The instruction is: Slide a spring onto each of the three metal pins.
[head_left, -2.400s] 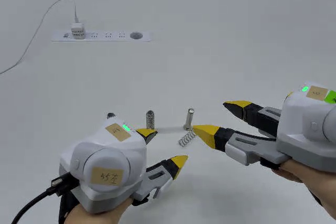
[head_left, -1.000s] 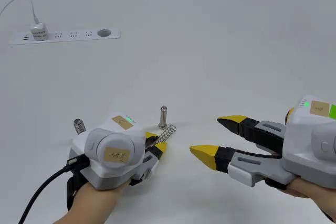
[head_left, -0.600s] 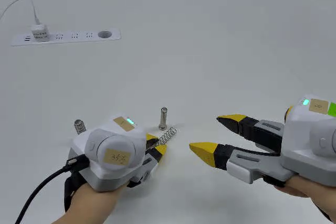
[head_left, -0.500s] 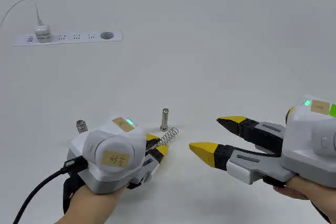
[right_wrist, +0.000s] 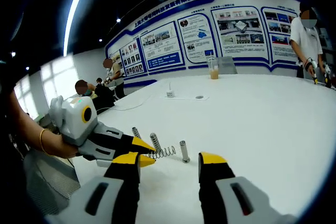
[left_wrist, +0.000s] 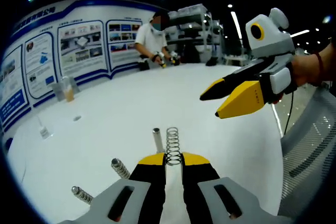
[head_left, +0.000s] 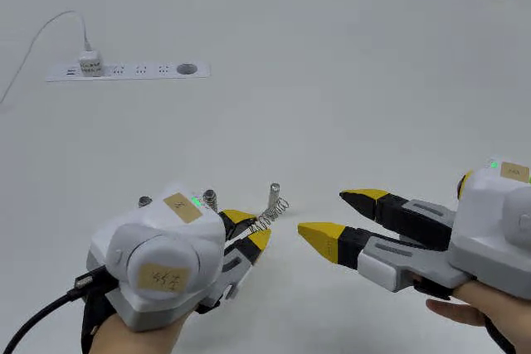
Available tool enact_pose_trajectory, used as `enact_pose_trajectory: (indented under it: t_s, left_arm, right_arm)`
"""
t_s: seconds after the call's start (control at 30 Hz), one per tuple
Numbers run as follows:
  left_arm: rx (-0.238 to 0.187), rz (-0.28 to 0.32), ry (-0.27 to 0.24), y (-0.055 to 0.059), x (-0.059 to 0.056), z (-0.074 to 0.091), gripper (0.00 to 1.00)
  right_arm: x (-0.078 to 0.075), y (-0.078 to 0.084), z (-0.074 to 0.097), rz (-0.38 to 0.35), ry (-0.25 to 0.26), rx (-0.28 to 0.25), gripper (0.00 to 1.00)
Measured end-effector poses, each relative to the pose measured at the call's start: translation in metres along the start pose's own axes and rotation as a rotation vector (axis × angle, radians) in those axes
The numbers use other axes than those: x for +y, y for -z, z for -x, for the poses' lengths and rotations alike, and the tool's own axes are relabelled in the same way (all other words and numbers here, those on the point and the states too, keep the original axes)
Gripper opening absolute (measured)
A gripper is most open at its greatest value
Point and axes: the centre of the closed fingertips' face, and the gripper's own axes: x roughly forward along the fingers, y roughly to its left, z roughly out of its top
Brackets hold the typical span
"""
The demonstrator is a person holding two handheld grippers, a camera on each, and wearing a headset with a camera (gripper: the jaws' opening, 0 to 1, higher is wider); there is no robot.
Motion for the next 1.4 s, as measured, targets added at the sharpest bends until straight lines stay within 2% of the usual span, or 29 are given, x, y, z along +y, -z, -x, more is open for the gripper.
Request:
enact_pose_trajectory:
  t_s: [0.3,0.5,0.67,0.9,1.03,1.4]
  left_arm:
    - [-0.092,0.034,0.017,-0.018,-0.003,0.018,0.1]
    - [-0.149,0.034,0.009,-0.026,-0.001,0.031,0.1]
    - [-0.187,0.036,0.004,-0.03,-0.003,0.039,0.1]
    - [-0.239,0.031,0.007,-0.039,-0.006,0.049,0.1]
    - [-0.257,0.026,0.007,-0.043,-0.007,0.05,0.1]
    - [-0.307,0.014,0.012,-0.055,-0.009,0.058,0.1]
  right_arm:
    - [0.011,-0.016,-0.007,-0.04,-0.063,-0.021,0.43]
    - [0.02,-0.028,-0.012,-0.104,-0.117,-0.048,0.4]
    - [0.029,-0.031,-0.015,-0.134,-0.165,-0.043,0.36]
    - [0.045,-0.035,-0.018,-0.212,-0.237,-0.039,0.33]
    - [0.051,-0.036,-0.019,-0.234,-0.264,-0.032,0.3]
    - [0.062,-0.04,-0.022,-0.377,-0.333,-0.04,0.25]
